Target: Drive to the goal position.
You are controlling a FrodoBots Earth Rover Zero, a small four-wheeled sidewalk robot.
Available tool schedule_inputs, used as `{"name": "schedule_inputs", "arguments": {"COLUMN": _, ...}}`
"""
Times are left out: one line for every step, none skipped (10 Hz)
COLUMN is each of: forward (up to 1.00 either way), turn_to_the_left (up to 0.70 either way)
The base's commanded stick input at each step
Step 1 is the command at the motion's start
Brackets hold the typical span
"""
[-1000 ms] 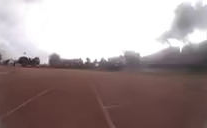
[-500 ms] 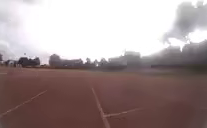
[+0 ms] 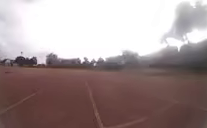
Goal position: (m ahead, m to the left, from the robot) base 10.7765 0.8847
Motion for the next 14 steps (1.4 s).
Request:
{"name": "schedule_inputs", "arguments": {"forward": 0.7, "turn_to_the_left": 0.0}}
{"name": "schedule_inputs", "arguments": {"forward": 0.7, "turn_to_the_left": 0.0}}
{"name": "schedule_inputs", "arguments": {"forward": 0.7, "turn_to_the_left": 0.0}}
{"name": "schedule_inputs", "arguments": {"forward": 0.7, "turn_to_the_left": 0.0}}
{"name": "schedule_inputs", "arguments": {"forward": 0.7, "turn_to_the_left": 0.0}}
{"name": "schedule_inputs", "arguments": {"forward": 0.7, "turn_to_the_left": 0.0}}
{"name": "schedule_inputs", "arguments": {"forward": 0.7, "turn_to_the_left": 0.0}}
{"name": "schedule_inputs", "arguments": {"forward": 0.7, "turn_to_the_left": 0.0}}
{"name": "schedule_inputs", "arguments": {"forward": 0.7, "turn_to_the_left": 0.0}}
{"name": "schedule_inputs", "arguments": {"forward": 0.7, "turn_to_the_left": 0.0}}
{"name": "schedule_inputs", "arguments": {"forward": 0.7, "turn_to_the_left": 0.0}}
{"name": "schedule_inputs", "arguments": {"forward": 0.7, "turn_to_the_left": 0.0}}
{"name": "schedule_inputs", "arguments": {"forward": 0.7, "turn_to_the_left": 0.0}}
{"name": "schedule_inputs", "arguments": {"forward": 0.7, "turn_to_the_left": 0.0}}
